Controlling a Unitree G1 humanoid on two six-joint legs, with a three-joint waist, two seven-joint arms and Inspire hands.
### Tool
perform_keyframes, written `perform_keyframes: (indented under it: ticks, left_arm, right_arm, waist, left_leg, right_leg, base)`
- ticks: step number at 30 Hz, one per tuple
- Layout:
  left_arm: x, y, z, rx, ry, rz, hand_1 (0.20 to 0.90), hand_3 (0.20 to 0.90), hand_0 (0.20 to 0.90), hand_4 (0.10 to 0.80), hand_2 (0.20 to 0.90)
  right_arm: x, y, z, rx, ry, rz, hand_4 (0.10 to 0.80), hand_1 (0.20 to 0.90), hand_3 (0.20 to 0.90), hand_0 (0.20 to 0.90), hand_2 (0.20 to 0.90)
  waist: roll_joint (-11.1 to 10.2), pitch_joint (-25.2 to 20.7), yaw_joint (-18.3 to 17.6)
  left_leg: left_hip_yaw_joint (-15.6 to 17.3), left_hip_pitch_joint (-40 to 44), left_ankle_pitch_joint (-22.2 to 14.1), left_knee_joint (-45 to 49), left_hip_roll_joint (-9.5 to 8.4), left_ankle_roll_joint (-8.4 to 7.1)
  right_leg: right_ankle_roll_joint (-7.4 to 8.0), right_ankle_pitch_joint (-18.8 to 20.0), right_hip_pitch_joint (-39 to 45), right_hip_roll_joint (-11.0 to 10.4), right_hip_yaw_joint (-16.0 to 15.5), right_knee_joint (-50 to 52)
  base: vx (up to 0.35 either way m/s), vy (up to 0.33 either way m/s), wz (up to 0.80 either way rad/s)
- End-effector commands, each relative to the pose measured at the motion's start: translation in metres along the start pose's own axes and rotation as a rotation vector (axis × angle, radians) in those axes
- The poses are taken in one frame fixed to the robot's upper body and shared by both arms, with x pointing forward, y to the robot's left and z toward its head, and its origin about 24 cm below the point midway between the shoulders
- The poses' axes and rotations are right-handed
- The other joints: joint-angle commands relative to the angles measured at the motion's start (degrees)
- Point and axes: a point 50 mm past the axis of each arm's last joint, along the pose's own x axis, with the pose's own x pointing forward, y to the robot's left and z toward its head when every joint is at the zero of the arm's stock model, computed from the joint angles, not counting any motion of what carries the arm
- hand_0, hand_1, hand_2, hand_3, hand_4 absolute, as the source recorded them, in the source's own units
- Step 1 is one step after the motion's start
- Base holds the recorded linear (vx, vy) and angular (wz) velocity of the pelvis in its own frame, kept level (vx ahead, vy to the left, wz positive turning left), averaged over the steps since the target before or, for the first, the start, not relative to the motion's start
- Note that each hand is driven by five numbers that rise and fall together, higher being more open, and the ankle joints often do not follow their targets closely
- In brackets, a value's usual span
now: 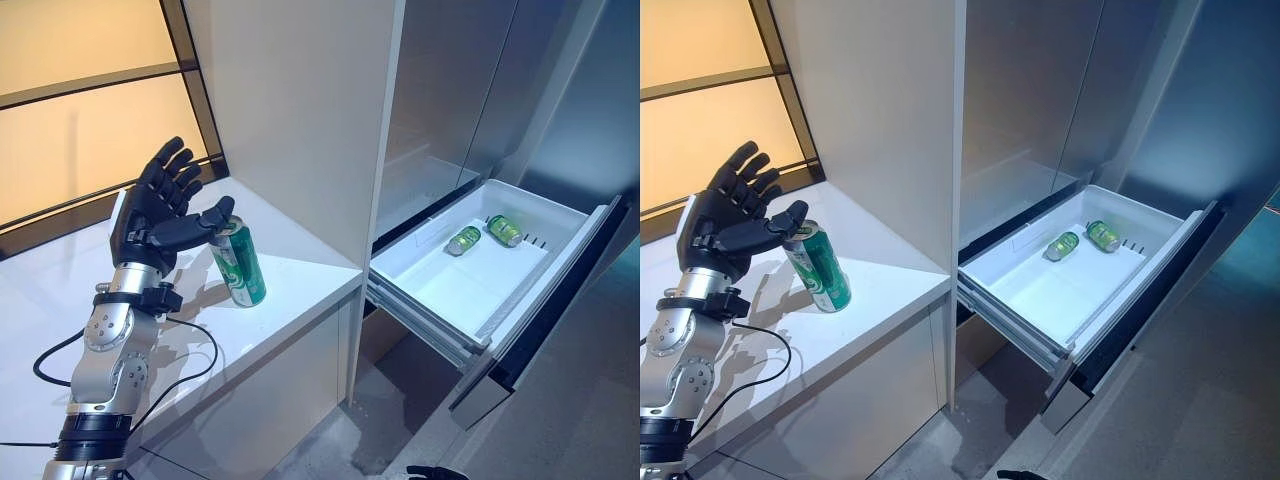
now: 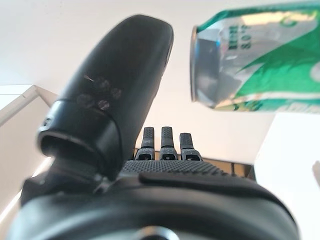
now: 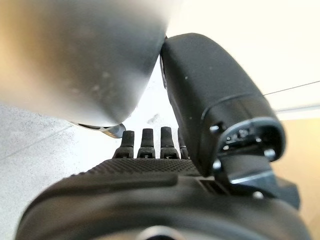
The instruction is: Put drinks into fridge and close the fridge
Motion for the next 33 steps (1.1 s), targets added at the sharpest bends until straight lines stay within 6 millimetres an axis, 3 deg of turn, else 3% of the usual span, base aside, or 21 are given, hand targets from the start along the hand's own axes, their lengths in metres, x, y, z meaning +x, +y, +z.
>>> perform_keyframes:
  ticks: [1,22,33]
  left_arm:
    - [0.018,0.014,0.065,0.063,-0.241,-0.022,0.9,0.9,0.9,0.8,0.9]
    - [0.024,0.016,0.06,0.101,-0.136,-0.116,0.9,0.9,0.9,0.8,0.9]
    - [0.025,0.011,0.071,0.019,-0.229,-0.123,0.9,0.9,0.9,0.8,0.9]
  right_arm:
    - [-0.001,-0.005,-0.004,-0.069,0.056,0.023,0.8,0.9,0.9,0.9,0.9]
    - [-0.004,-0.011,-0.006,-0.068,0.067,0.013,0.8,0.9,0.9,0.9,0.9]
    - [-0.004,-0.011,-0.008,-0.07,0.069,0.015,0.8,0.9,0.9,0.9,0.9]
  waist:
    - [0.3,0.04,-0.93]
    - [0.7,0.18,-1.75]
    - [0.69,0.14,-2.22]
  left_leg:
    - [3.34,-0.75,-3.14,0.87,-2.56,0.87]
    - [4.26,-0.36,-3.32,0.89,-2.63,0.97]
    - [4.69,-0.12,-3.42,0.79,-2.61,1.0]
  right_leg:
    - [1.35,-7.24,0.9,1.57,1.74,4.57]
    - [1.67,-6.99,0.99,1.63,2.62,4.27]
    - [1.77,-6.78,1.05,1.69,3.25,3.95]
  base:
    - [0.0,0.0,0.0]
    - [0.0,0.0,0.0]
    - [0.0,0.0,0.0]
